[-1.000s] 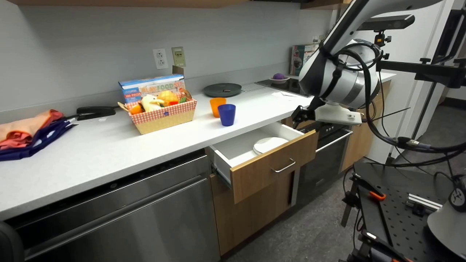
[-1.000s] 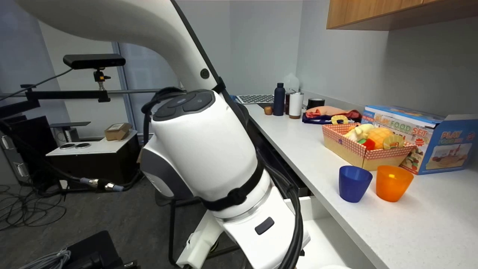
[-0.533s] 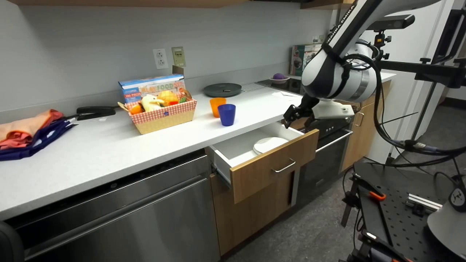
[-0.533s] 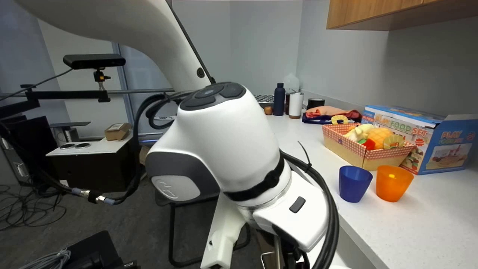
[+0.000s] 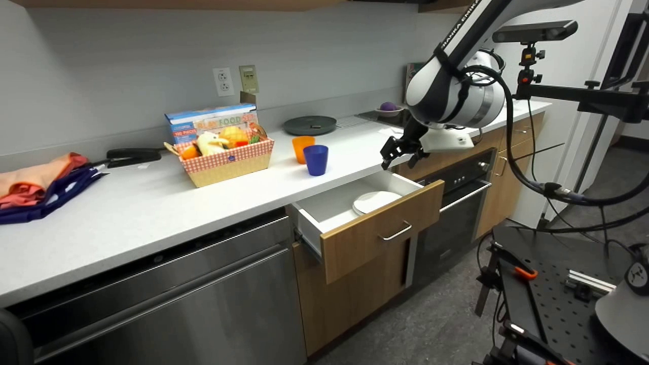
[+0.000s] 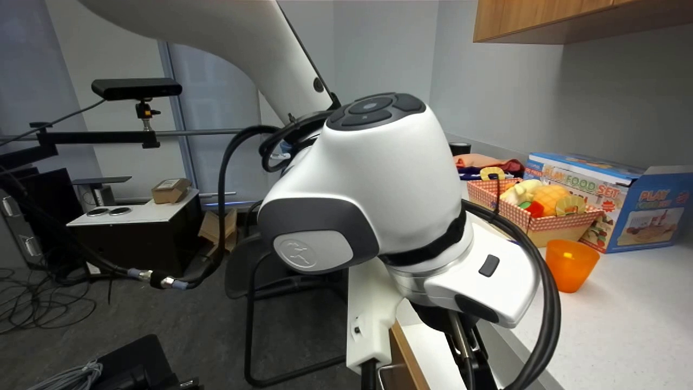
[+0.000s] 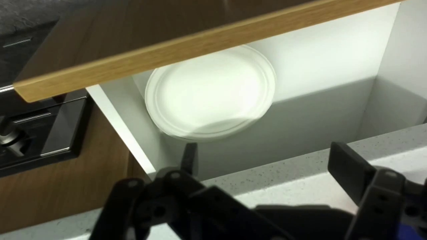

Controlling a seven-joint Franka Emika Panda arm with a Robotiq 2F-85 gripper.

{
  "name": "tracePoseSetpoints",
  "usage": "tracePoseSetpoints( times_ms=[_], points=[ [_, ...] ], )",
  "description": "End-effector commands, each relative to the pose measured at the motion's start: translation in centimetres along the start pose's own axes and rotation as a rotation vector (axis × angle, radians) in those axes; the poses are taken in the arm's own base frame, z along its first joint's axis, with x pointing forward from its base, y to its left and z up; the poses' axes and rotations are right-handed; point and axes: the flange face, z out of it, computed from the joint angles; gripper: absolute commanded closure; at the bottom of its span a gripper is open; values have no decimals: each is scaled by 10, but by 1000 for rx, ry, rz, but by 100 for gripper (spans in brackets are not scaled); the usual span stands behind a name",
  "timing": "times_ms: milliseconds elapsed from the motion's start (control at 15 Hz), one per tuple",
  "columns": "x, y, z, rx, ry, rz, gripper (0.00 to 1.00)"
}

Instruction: Open the left drawer.

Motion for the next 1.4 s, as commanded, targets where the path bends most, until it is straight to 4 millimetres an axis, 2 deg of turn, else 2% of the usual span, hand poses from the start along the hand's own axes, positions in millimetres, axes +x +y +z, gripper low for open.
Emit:
tracePoseSetpoints(
  times_ms=[0,267,733,1333],
  points=[
    [0,0,1,-1,-1,0,0],
    [-1,0,2,-3,-3,-1,0],
    [-27,-40,21,35,-81,-198,0],
    [-48,-67,53,28,-98,-266,0]
  ],
)
